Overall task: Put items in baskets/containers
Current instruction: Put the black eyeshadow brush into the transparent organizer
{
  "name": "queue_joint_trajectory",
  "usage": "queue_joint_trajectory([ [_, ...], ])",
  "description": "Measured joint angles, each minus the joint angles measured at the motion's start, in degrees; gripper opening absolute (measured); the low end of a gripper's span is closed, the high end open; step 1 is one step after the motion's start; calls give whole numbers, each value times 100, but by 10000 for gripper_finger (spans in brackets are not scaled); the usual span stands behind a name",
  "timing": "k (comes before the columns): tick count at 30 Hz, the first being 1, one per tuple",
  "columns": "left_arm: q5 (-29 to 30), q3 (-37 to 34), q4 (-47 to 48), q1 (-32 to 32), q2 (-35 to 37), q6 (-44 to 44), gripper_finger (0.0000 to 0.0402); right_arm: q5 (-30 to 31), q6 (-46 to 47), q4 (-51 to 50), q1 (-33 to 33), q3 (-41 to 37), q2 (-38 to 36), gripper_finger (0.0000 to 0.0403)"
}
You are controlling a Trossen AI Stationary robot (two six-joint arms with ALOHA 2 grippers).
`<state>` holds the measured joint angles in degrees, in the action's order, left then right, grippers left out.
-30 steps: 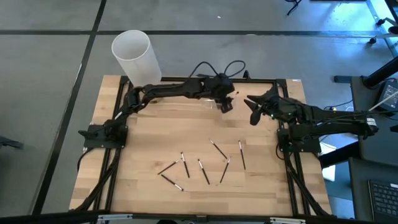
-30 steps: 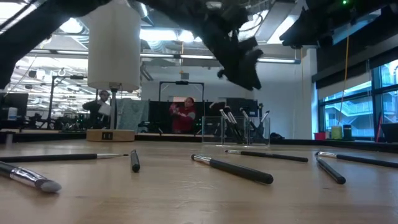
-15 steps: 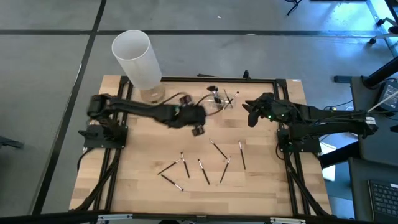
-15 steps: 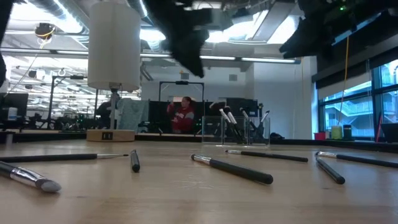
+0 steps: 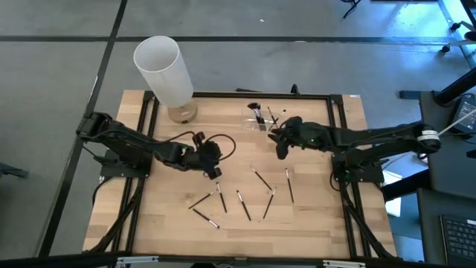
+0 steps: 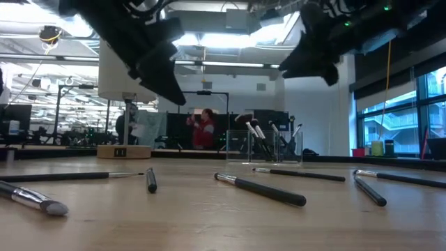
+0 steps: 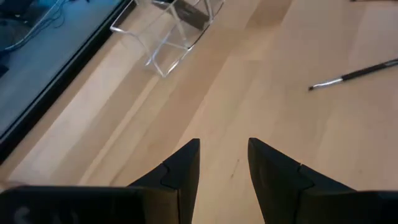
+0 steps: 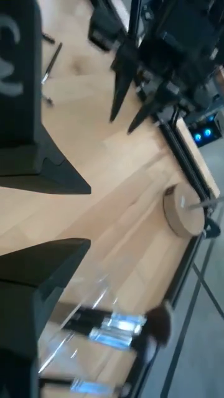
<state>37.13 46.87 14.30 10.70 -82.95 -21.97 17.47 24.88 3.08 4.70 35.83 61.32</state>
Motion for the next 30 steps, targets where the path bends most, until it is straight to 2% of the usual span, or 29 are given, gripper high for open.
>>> queue_joint_trajectory([
  [5,-103,-231,-289,-86,-86,8,130,-139,-60,-171,-9,443,400,123],
  [11,-103,-360,-413,-215,-101,3,128,-326,-170,-169,-134,622,673,123],
  [30,-108,-360,-423,-218,-101,-84,127,-317,-291,-211,-134,628,684,123],
])
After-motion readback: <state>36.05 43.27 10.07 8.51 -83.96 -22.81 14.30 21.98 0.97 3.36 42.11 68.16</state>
